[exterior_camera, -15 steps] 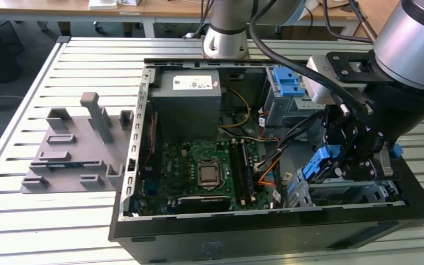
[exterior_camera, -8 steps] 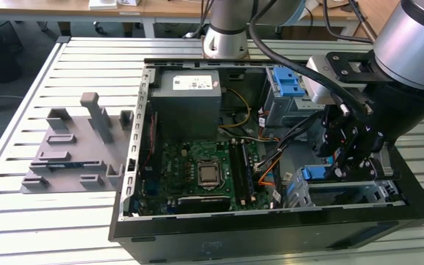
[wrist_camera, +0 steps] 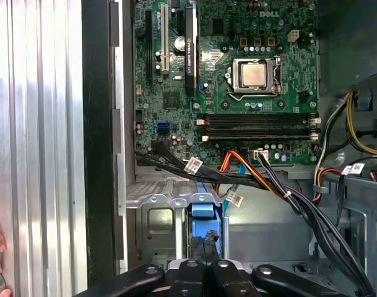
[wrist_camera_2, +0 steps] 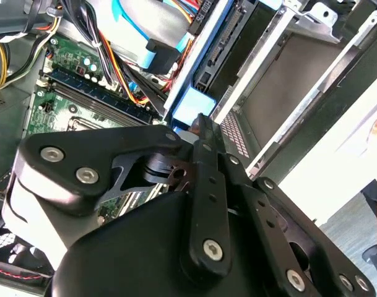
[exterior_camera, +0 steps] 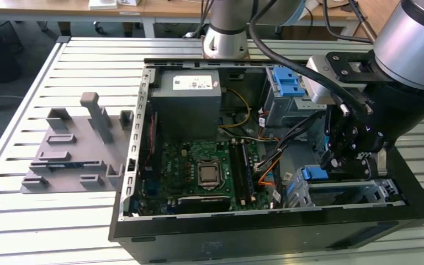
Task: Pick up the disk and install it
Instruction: 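Insert the disk into the insertion slot, then insert the first disk wire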
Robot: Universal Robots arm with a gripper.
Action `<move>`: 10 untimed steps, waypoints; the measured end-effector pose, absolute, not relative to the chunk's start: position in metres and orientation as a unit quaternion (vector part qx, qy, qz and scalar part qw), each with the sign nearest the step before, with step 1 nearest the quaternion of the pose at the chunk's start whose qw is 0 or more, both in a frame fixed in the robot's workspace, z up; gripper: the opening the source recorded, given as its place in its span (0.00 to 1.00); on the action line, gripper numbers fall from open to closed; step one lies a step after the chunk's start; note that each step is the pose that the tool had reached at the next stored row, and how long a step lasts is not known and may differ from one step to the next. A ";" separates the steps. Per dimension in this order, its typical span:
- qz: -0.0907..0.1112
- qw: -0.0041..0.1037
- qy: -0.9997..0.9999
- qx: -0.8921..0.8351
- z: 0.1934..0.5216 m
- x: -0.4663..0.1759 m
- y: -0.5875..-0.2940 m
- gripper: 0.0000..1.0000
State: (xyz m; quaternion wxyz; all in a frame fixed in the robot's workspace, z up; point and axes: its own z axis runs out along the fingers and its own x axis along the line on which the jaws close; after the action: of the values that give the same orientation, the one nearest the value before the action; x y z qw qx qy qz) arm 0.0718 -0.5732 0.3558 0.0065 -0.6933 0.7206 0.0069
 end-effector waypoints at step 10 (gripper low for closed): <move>0.007 0.007 0.721 -0.693 0.355 0.072 -0.573 0.11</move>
State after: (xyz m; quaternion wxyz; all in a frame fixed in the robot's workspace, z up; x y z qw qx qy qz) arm 0.0717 -0.5732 0.3553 0.0065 -0.6933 0.7206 0.0069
